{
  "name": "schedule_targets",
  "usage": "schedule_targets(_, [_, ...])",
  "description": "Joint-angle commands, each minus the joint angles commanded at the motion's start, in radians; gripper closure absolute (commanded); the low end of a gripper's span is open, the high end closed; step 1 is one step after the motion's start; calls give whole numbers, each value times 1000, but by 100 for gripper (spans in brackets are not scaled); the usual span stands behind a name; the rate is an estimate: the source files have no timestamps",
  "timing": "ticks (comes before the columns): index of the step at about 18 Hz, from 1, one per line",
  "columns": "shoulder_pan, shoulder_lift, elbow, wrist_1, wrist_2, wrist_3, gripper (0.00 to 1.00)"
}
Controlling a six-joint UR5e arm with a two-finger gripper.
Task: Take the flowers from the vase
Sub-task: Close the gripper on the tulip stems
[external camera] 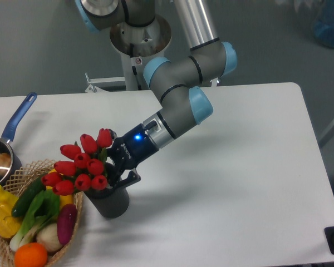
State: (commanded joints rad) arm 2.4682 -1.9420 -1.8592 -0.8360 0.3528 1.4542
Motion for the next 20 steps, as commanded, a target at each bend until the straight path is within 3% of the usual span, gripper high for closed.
schedule_targets(4, [3, 0, -5, 2, 0, 0, 50])
schedule_targets(20, [12, 3, -24, 3, -29, 6, 64])
